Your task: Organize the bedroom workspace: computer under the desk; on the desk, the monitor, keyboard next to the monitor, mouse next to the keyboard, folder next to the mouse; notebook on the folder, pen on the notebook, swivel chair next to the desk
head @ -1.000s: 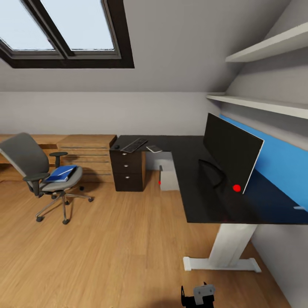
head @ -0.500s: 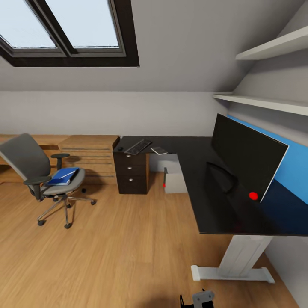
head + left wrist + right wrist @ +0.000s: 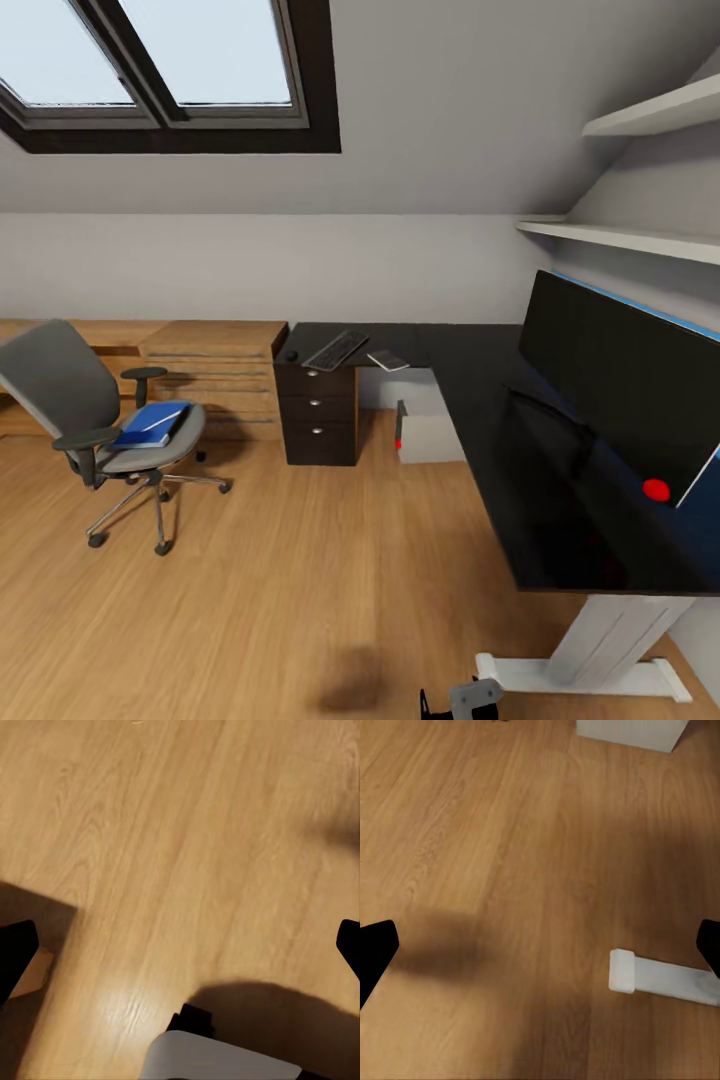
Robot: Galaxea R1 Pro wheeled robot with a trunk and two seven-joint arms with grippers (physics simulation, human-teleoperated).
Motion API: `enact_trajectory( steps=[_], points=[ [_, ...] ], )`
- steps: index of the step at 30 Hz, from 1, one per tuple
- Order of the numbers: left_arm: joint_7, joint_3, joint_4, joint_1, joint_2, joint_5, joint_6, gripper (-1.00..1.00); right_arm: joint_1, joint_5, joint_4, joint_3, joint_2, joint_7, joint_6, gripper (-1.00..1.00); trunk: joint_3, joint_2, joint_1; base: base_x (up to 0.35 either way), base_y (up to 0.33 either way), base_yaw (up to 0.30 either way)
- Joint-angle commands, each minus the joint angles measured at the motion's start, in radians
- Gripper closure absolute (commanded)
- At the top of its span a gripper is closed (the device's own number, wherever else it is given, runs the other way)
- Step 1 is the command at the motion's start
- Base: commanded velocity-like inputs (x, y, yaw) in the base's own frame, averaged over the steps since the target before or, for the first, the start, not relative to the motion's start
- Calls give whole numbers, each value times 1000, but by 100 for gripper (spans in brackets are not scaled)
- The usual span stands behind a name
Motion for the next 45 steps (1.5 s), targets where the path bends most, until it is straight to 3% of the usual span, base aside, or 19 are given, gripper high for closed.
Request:
enact_trajectory(
  steps=[1,45],
  points=[
    [6,-9,0,-1,1,10,-5,-100,-1,5,1,5,0,-9,-1,-100,-1,-1,1,266,226,0],
    [6,-9,16,-1,-5,10,-5,-100,-1,5,2,5,3,-9,-1,-100,-1,-1,1,296,176,-9]
  ],
)
